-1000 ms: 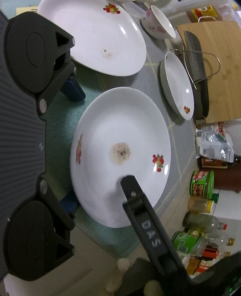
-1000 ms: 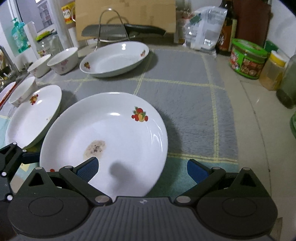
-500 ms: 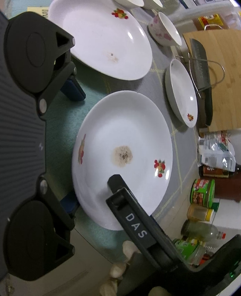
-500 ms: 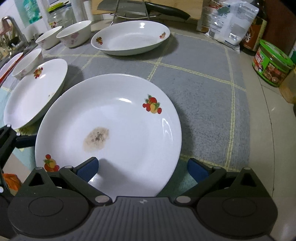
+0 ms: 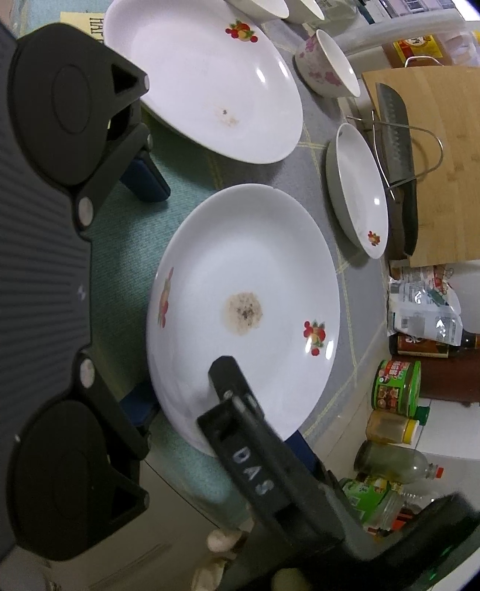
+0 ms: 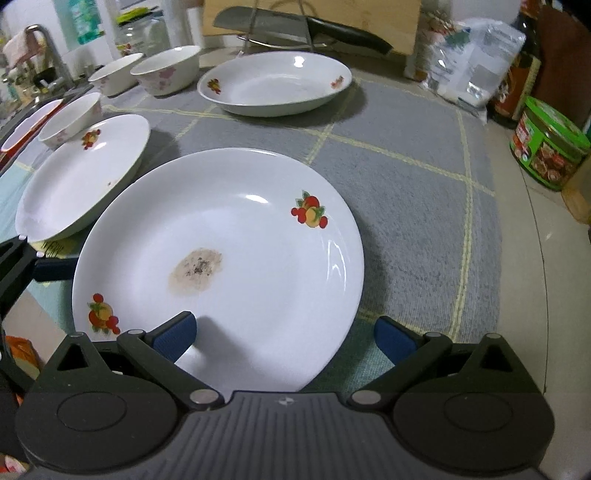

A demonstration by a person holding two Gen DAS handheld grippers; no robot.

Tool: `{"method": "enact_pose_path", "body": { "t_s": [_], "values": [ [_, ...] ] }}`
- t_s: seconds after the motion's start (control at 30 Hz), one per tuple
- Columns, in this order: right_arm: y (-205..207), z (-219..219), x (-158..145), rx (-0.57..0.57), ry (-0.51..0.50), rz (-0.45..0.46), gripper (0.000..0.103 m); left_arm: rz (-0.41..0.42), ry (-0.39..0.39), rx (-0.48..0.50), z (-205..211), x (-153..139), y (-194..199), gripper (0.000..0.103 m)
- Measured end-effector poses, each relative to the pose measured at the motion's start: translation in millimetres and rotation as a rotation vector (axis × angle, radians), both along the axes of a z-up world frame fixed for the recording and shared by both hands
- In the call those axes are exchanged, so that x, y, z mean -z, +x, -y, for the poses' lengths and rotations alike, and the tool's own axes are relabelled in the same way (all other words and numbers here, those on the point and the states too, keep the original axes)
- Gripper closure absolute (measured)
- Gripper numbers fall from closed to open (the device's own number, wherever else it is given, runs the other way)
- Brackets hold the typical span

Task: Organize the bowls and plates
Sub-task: 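Lift the stained plate with both grippers and carry it across the mat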

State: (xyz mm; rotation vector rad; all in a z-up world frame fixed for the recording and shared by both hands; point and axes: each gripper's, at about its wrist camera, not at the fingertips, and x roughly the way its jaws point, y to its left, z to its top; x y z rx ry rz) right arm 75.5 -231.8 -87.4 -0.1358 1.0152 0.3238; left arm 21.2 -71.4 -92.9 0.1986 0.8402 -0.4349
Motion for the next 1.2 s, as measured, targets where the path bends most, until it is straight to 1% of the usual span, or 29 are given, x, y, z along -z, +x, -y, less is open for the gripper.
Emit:
{"method": "enact_pose_path", "body": {
  "t_s": [0.1, 0.23, 0.43, 0.63, 0.87, 0.93, 1.1, 1.2],
  "values": [
    [-3, 2, 1, -0.02, 0.006, 0.027, 0.0, -0.002, 0.003, -0.002, 0, 0, 0, 0.0],
    [-2, 6, 2, -0.054, 0.017, 0.04, 0.0, 0.002, 0.001, 0.0, 1, -1, 0, 0.0],
    [1, 11, 1, -0.152, 0.038, 0.065, 0.0, 0.006, -0.001, 0.008, -1, 0, 1, 0.0],
    [21, 23, -1, -0.208, 0.181, 0.044, 0.0, 0.007, 0.0, 0.009, -1, 0, 0, 0.0],
    [37, 28, -4, -0.271, 0.296, 0.021, 0.0, 0.011, -0.001, 0.01, -1, 0, -1, 0.0],
    [42, 28, -3, -0.287, 0.315, 0.006, 0.0, 0.014, 0.002, 0.013, 0, 0, -1, 0.0],
    [49, 29, -2, -0.319, 0.337, -0.01, 0.0, 0.064, 0.02, 0.06, 4, 0, -5, 0.0],
    [52, 28, -1, -0.33, 0.338, -0.019, 0.0, 0.078, 0.012, 0.082, 3, 1, -6, 0.0]
  ]
}}
